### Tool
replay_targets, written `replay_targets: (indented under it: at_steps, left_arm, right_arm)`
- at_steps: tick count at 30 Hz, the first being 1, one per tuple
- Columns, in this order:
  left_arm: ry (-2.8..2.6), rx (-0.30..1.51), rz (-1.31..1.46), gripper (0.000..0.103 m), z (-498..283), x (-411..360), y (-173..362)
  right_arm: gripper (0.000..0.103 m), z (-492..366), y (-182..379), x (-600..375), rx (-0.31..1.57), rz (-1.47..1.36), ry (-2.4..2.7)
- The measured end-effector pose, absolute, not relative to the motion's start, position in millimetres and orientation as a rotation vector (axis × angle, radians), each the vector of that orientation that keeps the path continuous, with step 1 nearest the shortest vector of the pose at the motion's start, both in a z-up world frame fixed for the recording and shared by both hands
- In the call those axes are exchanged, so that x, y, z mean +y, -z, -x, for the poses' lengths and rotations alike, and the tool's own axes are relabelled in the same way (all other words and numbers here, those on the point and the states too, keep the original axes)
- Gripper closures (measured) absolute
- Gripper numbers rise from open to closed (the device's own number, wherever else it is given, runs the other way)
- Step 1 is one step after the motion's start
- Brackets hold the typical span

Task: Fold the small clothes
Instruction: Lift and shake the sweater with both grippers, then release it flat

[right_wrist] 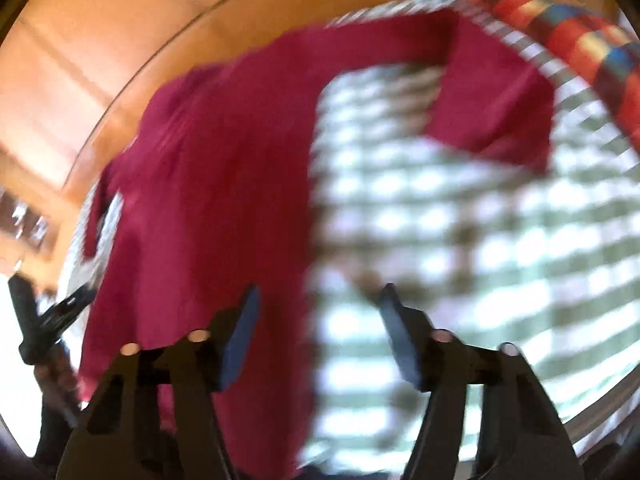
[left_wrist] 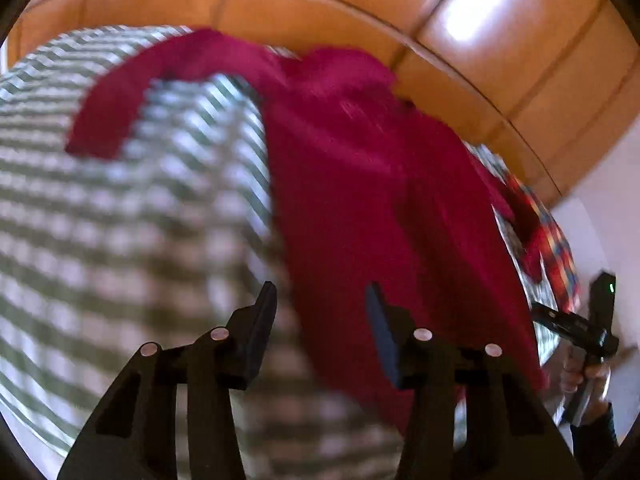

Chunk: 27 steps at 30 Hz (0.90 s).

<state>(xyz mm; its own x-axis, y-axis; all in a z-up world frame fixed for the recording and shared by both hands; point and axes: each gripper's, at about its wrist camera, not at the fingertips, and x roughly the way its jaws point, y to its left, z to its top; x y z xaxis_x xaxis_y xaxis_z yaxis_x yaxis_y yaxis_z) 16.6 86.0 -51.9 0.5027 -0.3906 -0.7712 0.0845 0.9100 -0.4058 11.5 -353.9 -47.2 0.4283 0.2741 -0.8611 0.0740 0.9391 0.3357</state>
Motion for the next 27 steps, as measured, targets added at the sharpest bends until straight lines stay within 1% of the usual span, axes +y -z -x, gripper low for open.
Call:
replay_targets:
  at_steps: [1,2,3,4,5,6,7,9,13,15,17,20,21,22,23,24,25,27]
  left_arm:
    - [0.297,1.016,0.331,0.058,-13,80,56]
    - [0.302,1.026,0.337,0.058,-11,77,62]
    - [0.299,1.03,0.344,0.059,-10,72,66]
    - [0.289,1.017,0.33,0.074,-10,67,67]
    - [0.29,1.007,0.309,0.085,-12,64,66]
    - [0.29,0.995,0.293,0.092,-19,61,63]
    - [0.291,0.982,0.296,0.093,-21,61,58]
    - [0.303,0.942,0.295,0.093,-23,65,37]
    - [0.34,0.845,0.314,0.094,-11,87,-16]
    - [0.34,0.835,0.293,0.095,-3,100,-34]
    - [0.311,0.858,0.248,0.095,4,108,-35]
    - [0.248,0.953,0.2,0.094,10,113,-10]
    - [0.221,1.003,0.182,0.09,11,112,7]
    - [0.186,1.041,0.163,0.083,11,112,19]
    - [0.136,1.073,0.138,0.078,12,111,32]
    - [0.116,1.076,0.128,0.07,12,111,37]
    - [0.098,1.073,0.118,0.067,12,111,39]
    - [0.084,1.049,0.125,0.066,12,112,35]
  right_arm:
    - [0.048,-7,49,-343,1.133,-0.323,-0.141]
    - [0.062,-5,49,-332,1.13,-0.293,-0.153]
    - [0.073,-3,49,-320,1.136,-0.27,-0.188]
    - [0.084,-4,50,-312,1.146,-0.259,-0.207]
    - [0.09,-5,50,-305,1.151,-0.228,-0.206]
    - [0.091,-6,47,-295,1.149,-0.163,-0.209]
    - [0.093,-8,45,-291,1.145,-0.137,-0.211]
    - [0.093,-7,26,-288,1.101,-0.12,-0.231]
    - [0.093,9,-32,-301,0.949,-0.142,-0.246]
    - [0.094,17,-52,-312,0.916,-0.153,-0.256]
    - [0.094,26,-51,-316,0.934,-0.123,-0.251]
    - [0.094,37,-20,-310,1.046,-0.059,-0.243]
    - [0.094,38,-11,-309,1.074,-0.052,-0.233]
    - [0.094,41,0,-308,1.099,-0.047,-0.217]
    - [0.094,43,11,-308,1.125,-0.036,-0.195]
    - [0.094,45,21,-308,1.149,-0.028,-0.176]
    - [0.094,47,27,-310,1.159,-0.031,-0.172]
    - [0.093,49,29,-311,1.18,-0.046,-0.19]
